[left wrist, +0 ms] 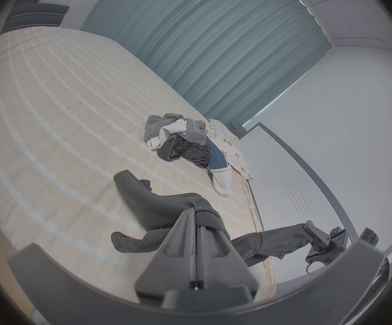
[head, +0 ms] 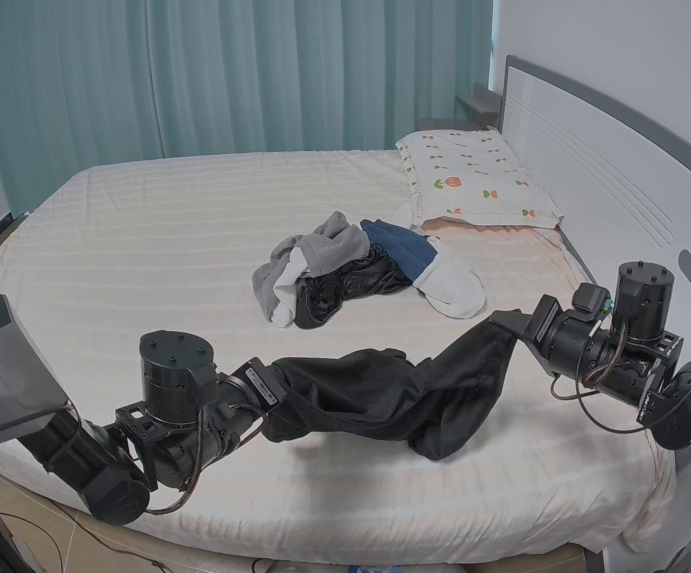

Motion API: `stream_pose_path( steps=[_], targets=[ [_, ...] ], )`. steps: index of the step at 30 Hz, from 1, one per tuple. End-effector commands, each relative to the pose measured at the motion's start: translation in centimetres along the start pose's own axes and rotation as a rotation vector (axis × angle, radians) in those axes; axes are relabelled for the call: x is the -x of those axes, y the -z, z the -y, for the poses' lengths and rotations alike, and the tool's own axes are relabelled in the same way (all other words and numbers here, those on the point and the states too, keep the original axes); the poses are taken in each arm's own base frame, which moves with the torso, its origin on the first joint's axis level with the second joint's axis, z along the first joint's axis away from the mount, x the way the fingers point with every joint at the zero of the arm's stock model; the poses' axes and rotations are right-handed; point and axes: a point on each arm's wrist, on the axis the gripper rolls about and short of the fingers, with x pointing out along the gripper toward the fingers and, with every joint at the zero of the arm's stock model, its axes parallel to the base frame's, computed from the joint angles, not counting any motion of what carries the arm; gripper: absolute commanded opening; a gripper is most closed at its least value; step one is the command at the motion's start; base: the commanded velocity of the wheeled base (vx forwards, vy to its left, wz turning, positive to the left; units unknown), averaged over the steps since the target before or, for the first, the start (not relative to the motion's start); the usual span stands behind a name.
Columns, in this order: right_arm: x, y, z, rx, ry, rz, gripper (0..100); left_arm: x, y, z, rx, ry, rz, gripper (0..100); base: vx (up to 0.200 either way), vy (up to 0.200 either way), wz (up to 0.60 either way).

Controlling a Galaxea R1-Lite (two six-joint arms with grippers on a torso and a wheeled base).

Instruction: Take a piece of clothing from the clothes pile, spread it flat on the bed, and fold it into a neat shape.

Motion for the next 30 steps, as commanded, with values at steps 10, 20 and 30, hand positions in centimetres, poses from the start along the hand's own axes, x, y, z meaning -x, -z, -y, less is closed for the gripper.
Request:
stream_pose_path(
  steps=[10, 20, 30],
  targets=[
    [3.1, 2.3, 1.4, -0.021, 0.077, -0.001, 0, 1.7, -0.3, -0.2, 0.059, -0.002, 0.01, 0, -0.02, 0.0, 0.0],
    [3.5, 2.5, 1.4, -0.018, 0.053, 0.013, 0, 2.3, 0.2, -0.7, 0.09, -0.021, -0.011, 0, 0.0, 0.0, 0.0],
    [3.3, 3.2, 1.5, -0.018, 0.058, -0.019, 0, 2.4, 0.4, -0.7, 0.09, -0.019, -0.018, 0, 0.0, 0.0, 0.0]
  ],
)
